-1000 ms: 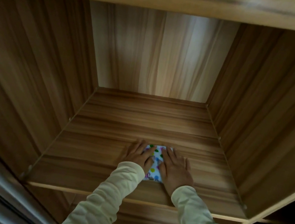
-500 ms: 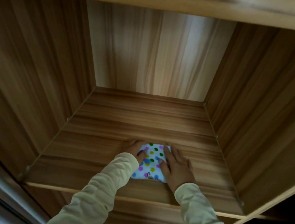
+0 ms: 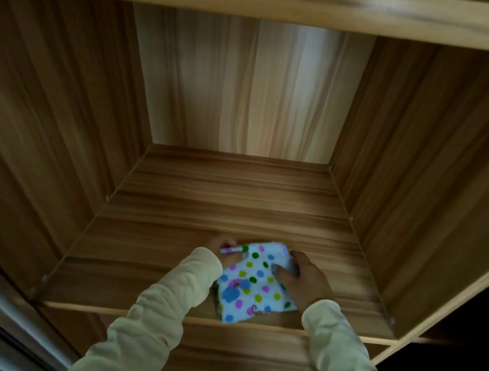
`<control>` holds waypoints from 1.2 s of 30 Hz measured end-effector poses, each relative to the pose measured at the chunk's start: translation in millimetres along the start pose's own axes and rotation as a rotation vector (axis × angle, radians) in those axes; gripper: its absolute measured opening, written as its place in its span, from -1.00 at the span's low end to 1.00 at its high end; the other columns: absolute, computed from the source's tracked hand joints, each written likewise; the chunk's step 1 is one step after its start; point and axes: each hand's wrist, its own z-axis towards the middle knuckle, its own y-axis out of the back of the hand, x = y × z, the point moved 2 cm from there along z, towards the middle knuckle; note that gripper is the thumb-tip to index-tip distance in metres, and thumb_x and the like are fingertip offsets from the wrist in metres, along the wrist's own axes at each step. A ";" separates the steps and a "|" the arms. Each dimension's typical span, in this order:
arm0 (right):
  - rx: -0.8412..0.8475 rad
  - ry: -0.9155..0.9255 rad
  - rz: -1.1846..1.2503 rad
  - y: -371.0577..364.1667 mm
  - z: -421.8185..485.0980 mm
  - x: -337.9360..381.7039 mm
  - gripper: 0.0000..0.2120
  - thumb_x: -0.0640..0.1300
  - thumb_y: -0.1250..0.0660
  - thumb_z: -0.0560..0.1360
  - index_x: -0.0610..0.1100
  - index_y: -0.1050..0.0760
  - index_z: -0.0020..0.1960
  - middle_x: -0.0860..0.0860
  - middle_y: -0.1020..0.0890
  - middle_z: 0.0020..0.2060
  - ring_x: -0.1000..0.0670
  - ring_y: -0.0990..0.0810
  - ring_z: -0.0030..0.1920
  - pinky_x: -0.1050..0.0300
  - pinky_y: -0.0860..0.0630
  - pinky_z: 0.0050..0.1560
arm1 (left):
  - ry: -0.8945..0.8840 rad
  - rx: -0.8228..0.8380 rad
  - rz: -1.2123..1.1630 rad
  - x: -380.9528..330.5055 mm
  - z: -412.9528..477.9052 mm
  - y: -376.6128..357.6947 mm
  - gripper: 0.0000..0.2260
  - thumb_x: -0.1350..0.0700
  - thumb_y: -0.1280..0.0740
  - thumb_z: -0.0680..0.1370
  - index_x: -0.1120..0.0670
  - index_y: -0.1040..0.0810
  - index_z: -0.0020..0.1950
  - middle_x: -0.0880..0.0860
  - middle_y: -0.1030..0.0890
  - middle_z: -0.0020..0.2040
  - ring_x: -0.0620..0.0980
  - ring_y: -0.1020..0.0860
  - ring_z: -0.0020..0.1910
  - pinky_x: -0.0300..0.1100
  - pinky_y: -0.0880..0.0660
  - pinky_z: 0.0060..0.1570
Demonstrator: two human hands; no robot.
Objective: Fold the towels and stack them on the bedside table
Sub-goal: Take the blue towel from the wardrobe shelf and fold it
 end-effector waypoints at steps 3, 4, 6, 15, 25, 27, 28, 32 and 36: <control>0.025 -0.071 0.218 1.9 -4.1 -0.3 -0.58 0.04 -0.37 0.43 -0.11 -0.45 0.22 -0.10 -0.61 0.09 -0.11 -0.59 0.09 0.09 -0.49 0.11 | -0.086 0.031 -0.180 -6.7 -9.5 11.2 -0.76 0.24 -0.39 0.45 0.03 -0.40 -0.32 0.00 -0.46 -0.33 -0.09 -0.44 -0.31 -0.34 -0.42 -0.33; 0.048 -0.095 0.295 2.5 -5.0 -0.7 -0.64 0.04 -0.38 0.43 -0.11 -0.48 0.14 -0.10 -0.63 0.04 -0.10 -0.61 0.03 0.06 -0.54 0.06 | -0.111 0.037 -0.238 -8.5 -13.6 14.6 -0.77 0.26 -0.39 0.45 0.03 -0.42 -0.32 -0.01 -0.48 -0.33 -0.10 -0.46 -0.32 -0.38 -0.45 -0.37; 0.121 -0.104 0.402 4.2 -9.9 2.6 -0.79 0.02 -0.37 0.44 -0.10 -0.53 -0.04 -0.09 -0.66 -0.07 -0.02 -0.63 -0.11 0.19 -0.56 -0.18 | -0.141 0.039 -0.324 -10.8 -21.0 20.5 -0.79 0.27 -0.39 0.45 0.03 -0.46 -0.30 -0.03 -0.53 -0.35 -0.09 -0.50 -0.33 -0.42 -0.48 -0.42; 0.200 -0.142 0.760 2.9 -29.1 15.2 -0.54 -0.09 -0.45 0.39 -0.33 -0.41 0.14 -0.28 -0.63 0.01 -0.26 -0.63 0.02 -0.27 -0.52 0.12 | -0.074 0.066 -0.506 -13.9 -36.2 30.3 -0.90 0.15 -0.37 0.47 0.03 -0.53 -0.25 -0.03 -0.60 -0.40 -0.07 -0.56 -0.37 -0.33 -0.54 -0.37; -0.105 0.189 0.665 14.4 -26.0 24.2 -0.64 -0.43 -0.40 0.36 -0.12 -0.48 0.07 -0.09 -0.64 -0.10 0.11 -0.62 -0.24 0.24 -0.58 -0.19 | -0.172 0.044 -0.429 -19.2 -36.3 35.6 -0.71 0.28 -0.35 0.47 0.05 -0.49 0.16 0.05 -0.55 0.08 -0.02 -0.54 -0.02 -0.21 -0.53 -0.02; -0.159 0.300 0.620 19.8 -27.3 29.2 -0.63 -0.52 -0.35 0.35 -0.16 -0.49 0.03 0.02 -0.61 -0.18 0.31 -0.58 -0.31 0.43 -0.49 -0.23 | -0.302 0.065 -0.335 -25.9 -36.0 41.8 -0.56 0.36 -0.34 0.45 0.11 -0.42 0.30 0.04 -0.51 0.08 -0.14 -0.54 -0.01 -0.40 -0.51 -0.07; -0.187 0.337 0.607 22.3 -28.1 31.7 -0.64 -0.56 -0.32 0.33 -0.20 -0.50 0.01 0.07 -0.59 -0.20 0.37 -0.55 -0.33 0.49 -0.44 -0.25 | -0.357 0.058 -0.327 -28.3 -35.0 44.1 -0.53 0.40 -0.35 0.43 0.13 -0.42 0.30 0.03 -0.53 0.01 -0.26 -0.57 -0.11 -0.48 -0.50 -0.16; -0.336 0.431 0.395 19.6 -20.5 30.4 -0.55 -0.60 -0.28 0.23 -0.04 -0.49 -0.21 0.03 -0.57 -0.21 0.23 -0.56 -0.19 0.45 -0.38 -0.13 | -0.461 -0.053 -0.199 -25.9 -34.3 40.9 -0.61 0.49 -0.38 0.34 0.23 -0.54 0.13 -0.02 -0.55 -0.13 -0.36 -0.57 -0.28 -0.56 -0.45 -0.24; -0.362 0.448 0.011 0.2 -7.8 2.8 -0.68 -0.47 -0.30 0.15 -0.17 -0.58 -0.20 -0.09 -0.58 -0.14 -0.15 -0.55 -0.09 0.34 -0.31 -0.08 | -0.472 -0.011 0.072 0.2 -38.8 20.7 -0.71 0.40 -0.47 0.26 0.19 -0.63 -0.07 -0.14 -0.50 -0.19 -0.31 -0.46 -0.16 -0.60 -0.33 -0.11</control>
